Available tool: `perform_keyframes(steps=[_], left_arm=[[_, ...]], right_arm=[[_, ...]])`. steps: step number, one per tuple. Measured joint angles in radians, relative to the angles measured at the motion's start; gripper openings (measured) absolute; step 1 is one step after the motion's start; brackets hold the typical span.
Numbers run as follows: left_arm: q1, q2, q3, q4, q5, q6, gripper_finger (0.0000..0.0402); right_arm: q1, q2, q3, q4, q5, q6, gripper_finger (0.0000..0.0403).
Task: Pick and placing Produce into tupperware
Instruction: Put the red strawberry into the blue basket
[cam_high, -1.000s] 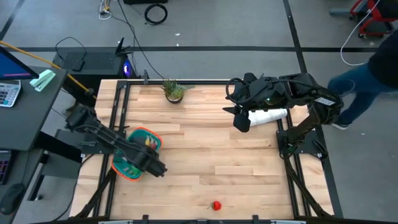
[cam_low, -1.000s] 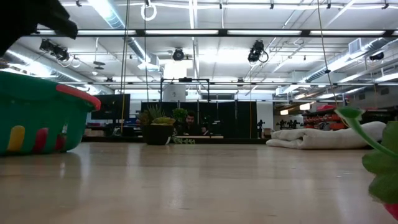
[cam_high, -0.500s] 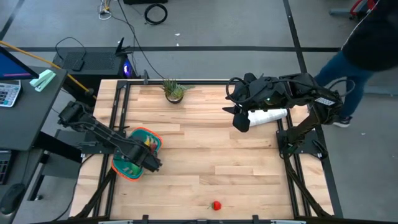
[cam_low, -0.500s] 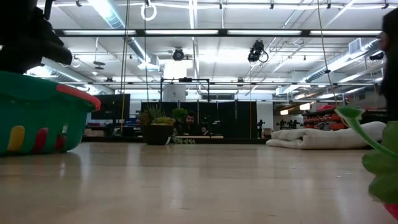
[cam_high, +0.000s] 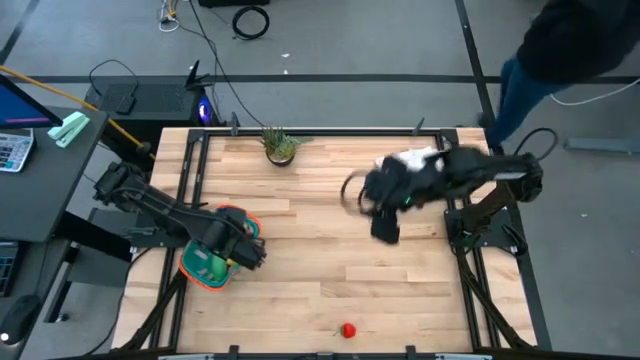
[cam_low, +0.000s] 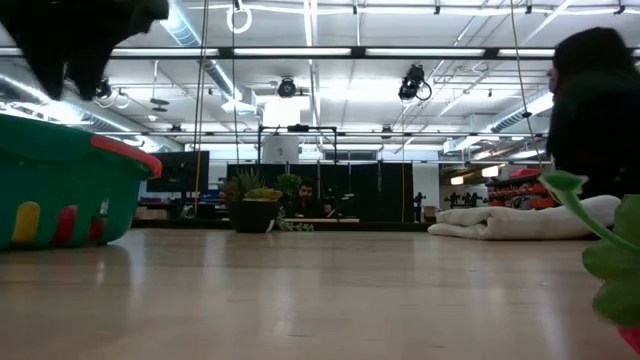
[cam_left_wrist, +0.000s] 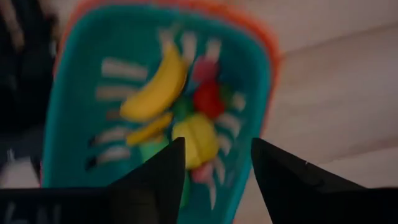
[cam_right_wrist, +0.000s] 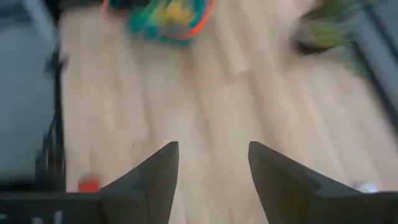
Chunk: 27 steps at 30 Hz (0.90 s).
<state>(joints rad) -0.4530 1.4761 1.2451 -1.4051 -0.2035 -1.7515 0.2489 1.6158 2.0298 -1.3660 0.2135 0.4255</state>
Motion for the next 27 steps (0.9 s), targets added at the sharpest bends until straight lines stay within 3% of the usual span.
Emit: perform_keyframes(steps=[9, 12, 16, 20, 27], left_arm=[[0.115, 0.000, 0.177, -0.012, -0.215, 0.365, 0.0178], [0.160, 0.000, 0.235, -0.006, -0.260, 0.484, 0.0181], [0.216, 0.000, 0.306, -0.002, -0.299, 0.617, 0.0182], [0.272, 0.000, 0.356, 0.010, -0.303, 0.699, 0.0177], [0.326, 0.000, 0.371, 0.094, -0.302, 0.728, 0.0173]], right_arm=[[0.155, 0.001, -0.434, 0.283, -0.122, -0.285, 0.0203], [0.176, 0.002, -0.571, 0.468, -0.197, -0.278, 0.0203], [0.193, 0.002, -0.731, 0.846, -0.317, -0.245, 0.0203], [0.201, 0.002, -0.813, 1.108, -0.326, -0.213, 0.0203], [0.234, 0.001, -0.847, 1.191, -0.316, -0.124, 0.0203]])
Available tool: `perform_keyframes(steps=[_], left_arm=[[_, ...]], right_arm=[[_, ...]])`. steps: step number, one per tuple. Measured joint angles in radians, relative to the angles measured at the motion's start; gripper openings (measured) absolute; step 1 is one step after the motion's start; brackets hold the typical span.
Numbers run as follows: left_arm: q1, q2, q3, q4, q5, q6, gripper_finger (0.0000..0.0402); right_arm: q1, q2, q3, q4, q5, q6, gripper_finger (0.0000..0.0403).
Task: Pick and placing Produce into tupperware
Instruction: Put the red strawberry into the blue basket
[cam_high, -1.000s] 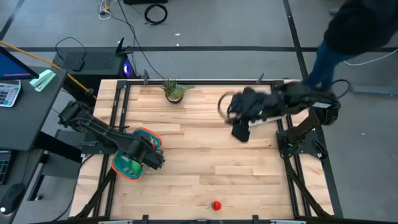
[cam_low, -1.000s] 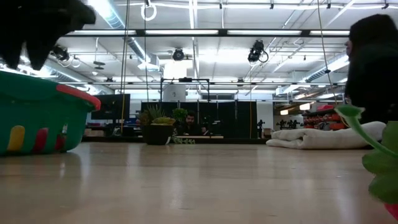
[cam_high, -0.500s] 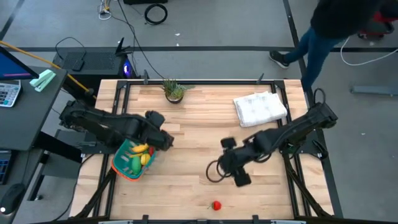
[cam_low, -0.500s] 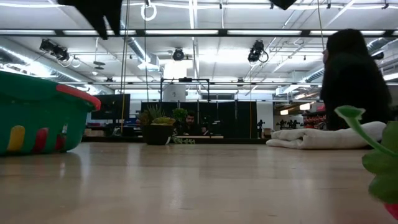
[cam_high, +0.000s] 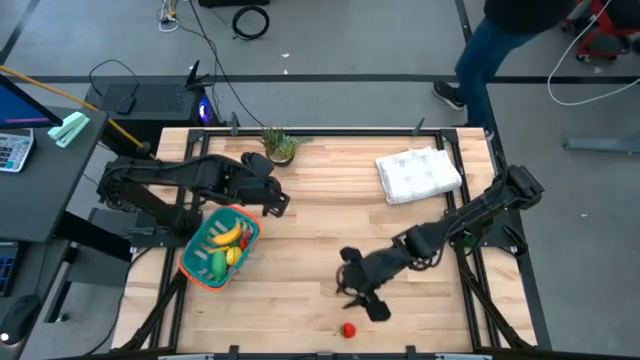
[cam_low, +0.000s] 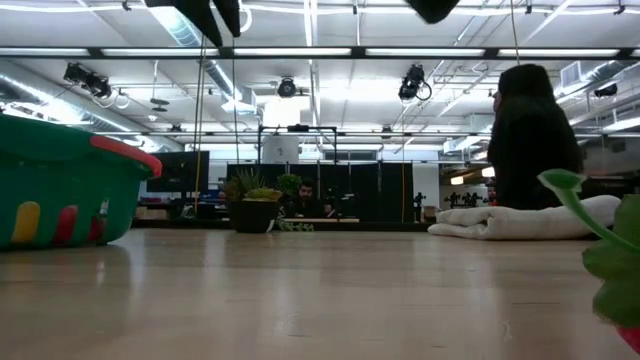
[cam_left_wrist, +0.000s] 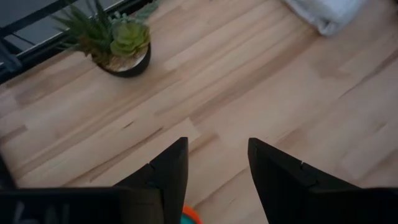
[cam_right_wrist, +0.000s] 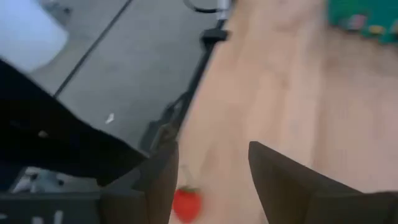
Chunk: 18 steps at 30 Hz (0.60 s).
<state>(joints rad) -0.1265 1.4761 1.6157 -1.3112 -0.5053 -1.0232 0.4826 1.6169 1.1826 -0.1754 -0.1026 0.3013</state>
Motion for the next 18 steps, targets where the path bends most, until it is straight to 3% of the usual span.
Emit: perform_keyframes(steps=[7, 11, 18], left_arm=[[0.012, 0.003, 0.000, 0.111, 0.001, 0.066, 0.0172], [-0.002, 0.003, 0.000, 0.191, 0.020, 0.066, 0.0173], [-0.030, 0.002, 0.000, 0.238, 0.025, 0.067, 0.0173]], right_arm=[[0.097, 0.053, -0.010, 0.123, 0.116, -0.105, 0.0203], [0.110, 0.158, 0.019, 0.221, 0.120, -0.083, 0.0203], [0.109, 0.315, 0.145, 0.196, 0.092, -0.085, 0.0203]])
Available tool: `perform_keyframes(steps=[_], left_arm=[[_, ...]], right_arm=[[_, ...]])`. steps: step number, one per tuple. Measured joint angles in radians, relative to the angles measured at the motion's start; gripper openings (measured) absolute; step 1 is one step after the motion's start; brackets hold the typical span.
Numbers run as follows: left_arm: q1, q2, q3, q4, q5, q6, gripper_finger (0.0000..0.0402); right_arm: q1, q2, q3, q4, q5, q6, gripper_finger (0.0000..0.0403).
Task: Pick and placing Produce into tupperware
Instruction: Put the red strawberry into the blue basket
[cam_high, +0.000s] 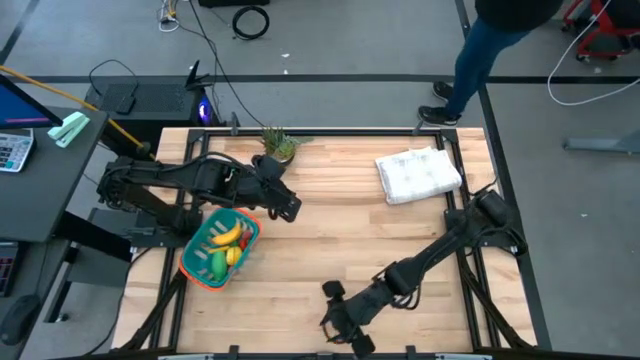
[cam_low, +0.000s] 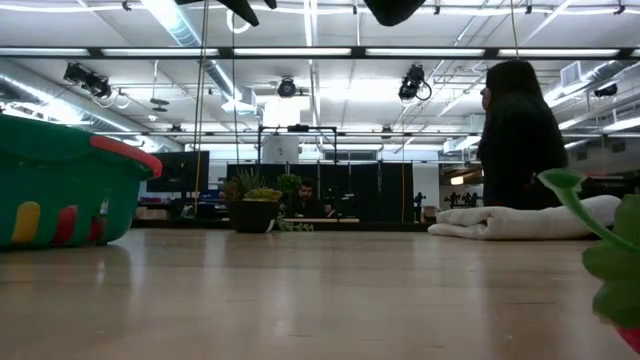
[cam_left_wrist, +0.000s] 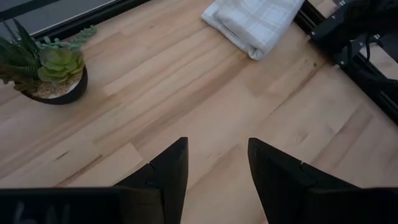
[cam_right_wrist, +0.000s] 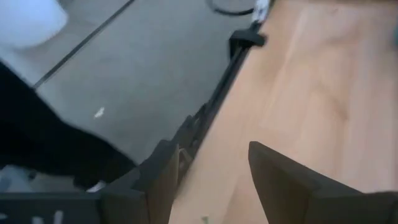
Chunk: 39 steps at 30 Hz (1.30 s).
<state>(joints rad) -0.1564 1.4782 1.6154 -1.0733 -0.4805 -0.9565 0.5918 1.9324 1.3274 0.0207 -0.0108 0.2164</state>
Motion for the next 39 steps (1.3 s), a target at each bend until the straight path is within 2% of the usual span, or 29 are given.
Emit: perform_keyframes(steps=[4, 9, 22, 33, 36, 39], left_arm=[[-0.017, 0.000, 0.000, -0.001, 0.000, 0.000, 0.0172], [-0.028, -0.001, 0.000, 0.001, 0.000, 0.000, 0.0173], [-0.033, -0.001, -0.001, 0.008, 0.000, -0.026, 0.0174], [-0.033, -0.001, -0.001, 0.007, 0.000, 0.030, 0.0173], [-0.033, -0.001, -0.001, 0.007, -0.001, 0.034, 0.0174], [-0.033, -0.001, -0.001, 0.006, 0.000, 0.037, 0.0174]], right_arm=[[0.002, 0.055, 0.073, -0.137, -0.045, -0.008, 0.0203], [0.008, 0.109, 0.117, -0.288, -0.044, -0.016, 0.0203], [0.010, 0.174, 0.121, -0.278, -0.044, 0.000, 0.0203], [0.013, 0.196, 0.120, -0.275, -0.042, 0.016, 0.0203], [0.013, 0.196, 0.120, -0.276, -0.042, 0.027, 0.0193], [0.013, 0.196, 0.120, -0.276, -0.042, 0.027, 0.0166]])
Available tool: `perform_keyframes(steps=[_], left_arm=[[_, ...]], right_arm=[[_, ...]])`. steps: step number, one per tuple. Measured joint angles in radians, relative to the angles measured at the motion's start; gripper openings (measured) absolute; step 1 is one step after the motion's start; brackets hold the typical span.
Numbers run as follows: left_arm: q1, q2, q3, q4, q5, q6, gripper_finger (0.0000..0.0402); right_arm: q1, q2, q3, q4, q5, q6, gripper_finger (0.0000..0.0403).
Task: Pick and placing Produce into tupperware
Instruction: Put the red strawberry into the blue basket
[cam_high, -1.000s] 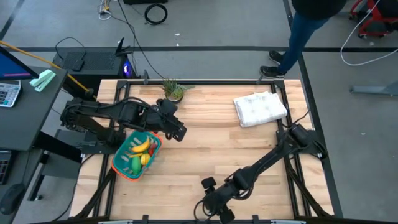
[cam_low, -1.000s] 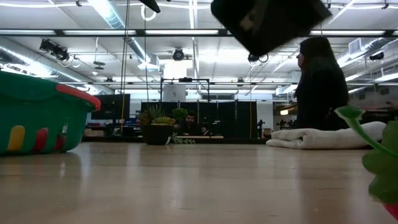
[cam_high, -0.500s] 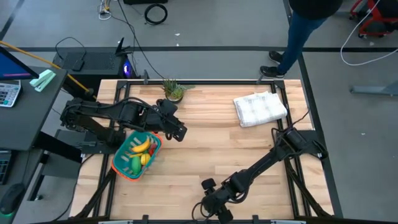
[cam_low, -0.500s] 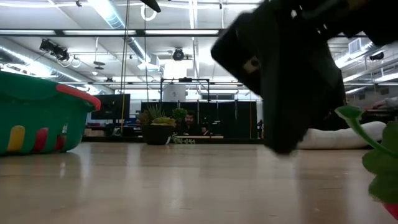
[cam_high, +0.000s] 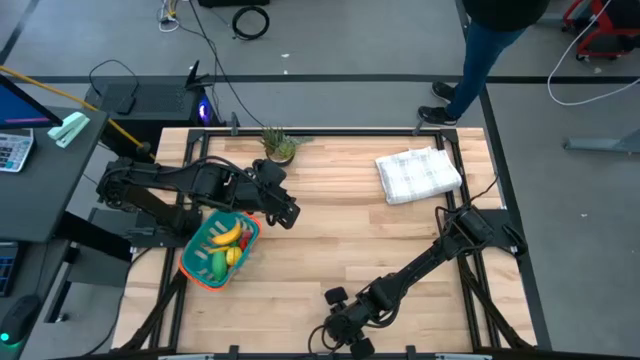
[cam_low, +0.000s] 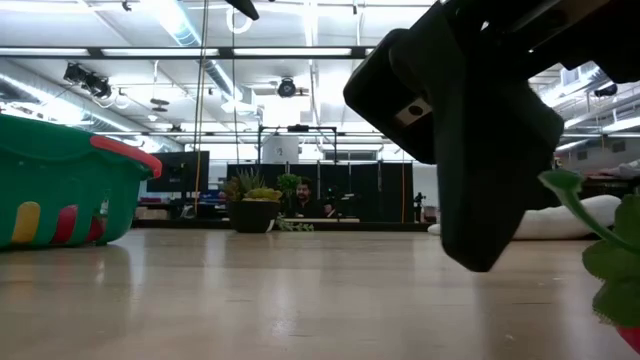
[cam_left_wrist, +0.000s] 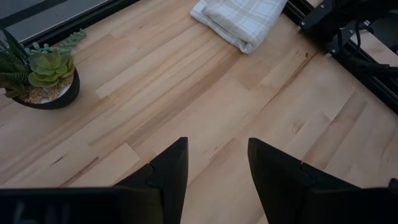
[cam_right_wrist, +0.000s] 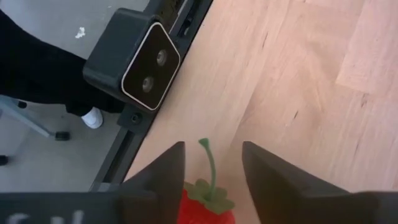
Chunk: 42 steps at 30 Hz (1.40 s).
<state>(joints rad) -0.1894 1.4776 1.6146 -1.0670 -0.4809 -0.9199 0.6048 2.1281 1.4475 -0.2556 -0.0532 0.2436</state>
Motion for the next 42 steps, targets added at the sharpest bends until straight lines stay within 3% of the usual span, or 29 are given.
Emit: perform_keyframes(steps=[4, 7, 9, 15, 20, 25, 29, 36, 42], left_arm=[[0.000, 0.000, 0.000, 0.000, 0.000, -0.002, 0.0173], [0.000, -0.002, 0.000, -0.001, 0.000, -0.023, 0.0167], [0.000, -0.016, -0.001, -0.003, 0.000, -0.033, 0.0159], [0.002, -0.069, 0.068, -0.029, -0.012, 0.027, 0.0121], [0.018, -0.124, 0.207, -0.061, -0.023, 0.158, 0.0092], [0.068, -0.145, 0.362, -0.077, -0.028, 0.303, 0.0068], [0.117, -0.154, 0.450, -0.069, -0.034, 0.378, 0.0054], [0.198, -0.161, 0.493, -0.070, -0.033, 0.514, 0.0034], [0.274, -0.149, 0.492, -0.091, -0.033, 0.588, 0.0021]], right_arm=[[-0.002, 0.000, 0.000, -0.001, 0.006, 0.039, 0.0103], [-0.007, 0.000, 0.000, -0.001, 0.020, 0.100, 0.0032], [-0.012, -0.001, 0.000, -0.001, 0.038, 0.103, 0.0012], [-0.063, -0.025, -0.004, 0.001, 0.076, 0.157, 0.0005], [-0.142, -0.137, 0.012, 0.086, 0.136, 0.129, 0.0003], [-0.278, -0.260, 0.036, 0.290, 0.147, 0.021, 0.0002], [-0.404, -0.303, 0.078, 0.497, 0.061, -0.009, 0.0002], [-0.527, -0.177, 0.254, 0.507, -0.106, -0.024, 0.0000], [-0.539, 0.014, 0.450, 0.508, -0.138, -0.090, 0.0000]])
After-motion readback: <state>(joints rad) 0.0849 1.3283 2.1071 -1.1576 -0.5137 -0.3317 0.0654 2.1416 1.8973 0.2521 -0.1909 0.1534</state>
